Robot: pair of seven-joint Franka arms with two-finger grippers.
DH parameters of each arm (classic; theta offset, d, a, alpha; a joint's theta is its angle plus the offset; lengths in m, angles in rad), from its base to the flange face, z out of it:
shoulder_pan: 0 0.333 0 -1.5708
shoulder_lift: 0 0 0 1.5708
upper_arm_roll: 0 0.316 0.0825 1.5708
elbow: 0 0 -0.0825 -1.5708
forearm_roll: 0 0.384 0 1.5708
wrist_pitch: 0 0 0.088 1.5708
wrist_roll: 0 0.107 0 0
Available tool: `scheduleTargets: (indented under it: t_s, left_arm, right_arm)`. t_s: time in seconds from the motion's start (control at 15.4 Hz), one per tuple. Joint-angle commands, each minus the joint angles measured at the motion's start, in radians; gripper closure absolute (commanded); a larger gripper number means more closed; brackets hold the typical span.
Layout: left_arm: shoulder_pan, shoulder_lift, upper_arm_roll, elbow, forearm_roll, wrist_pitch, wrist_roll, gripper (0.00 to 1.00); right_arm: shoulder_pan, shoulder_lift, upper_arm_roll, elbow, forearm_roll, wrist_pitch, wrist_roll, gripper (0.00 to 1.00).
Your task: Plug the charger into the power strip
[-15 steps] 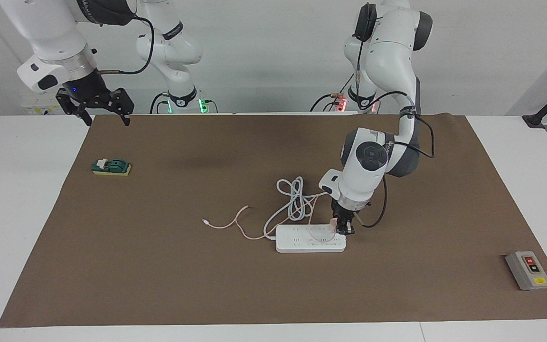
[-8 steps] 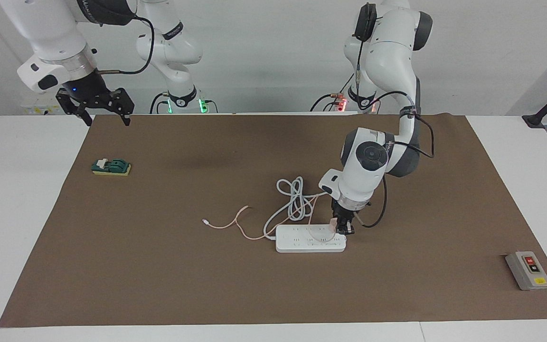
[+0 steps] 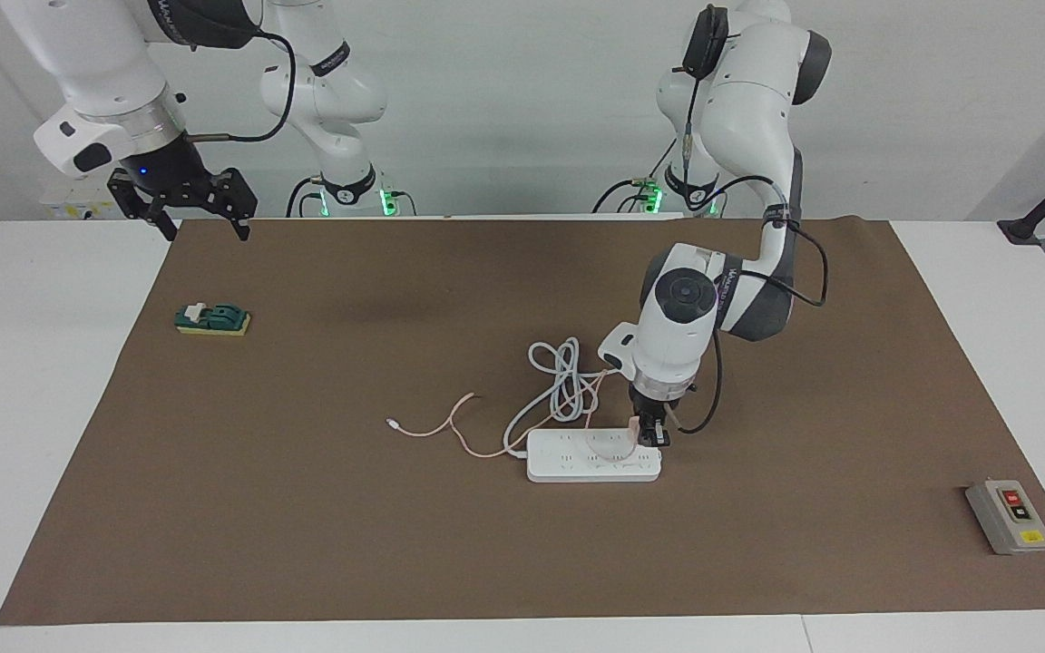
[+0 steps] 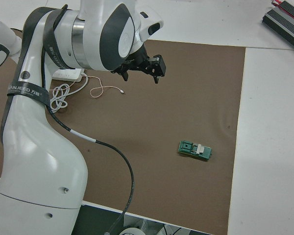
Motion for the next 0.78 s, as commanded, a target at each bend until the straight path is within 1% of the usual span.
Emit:
scheduleTargets:
  t_s: [0.0, 0.19, 0.39, 0.52, 0.71]
  left_arm:
    - [0.029, 0.084, -0.021, -0.031, -0.035, -0.018, -0.014, 1.0]
    - [0.043, 0.084, -0.022, -0.034, -0.055, -0.015, -0.005, 1.0]
    - [0.075, 0.085, -0.028, -0.046, -0.135, 0.023, 0.001, 1.0]
    - [0.115, 0.087, -0.064, -0.06, -0.164, 0.048, 0.01, 1.0]
    - [0.171, 0.113, -0.119, -0.057, -0.19, 0.046, 0.01, 1.0]
  right_arm:
    - [-0.008, -0.021, 0.006, -0.021, 0.016, -0.001, 0.013, 0.0]
    - [-0.008, -0.021, 0.006, -0.021, 0.016, -0.001, 0.013, 0.0]
    - [-0.009, -0.021, 0.006, -0.021, 0.016, -0.001, 0.013, 0.0]
    - [-0.008, -0.019, 0.006, -0.02, 0.016, 0.0, 0.013, 0.0]
    - [-0.008, -0.021, 0.008, -0.019, 0.016, 0.0, 0.015, 0.0]
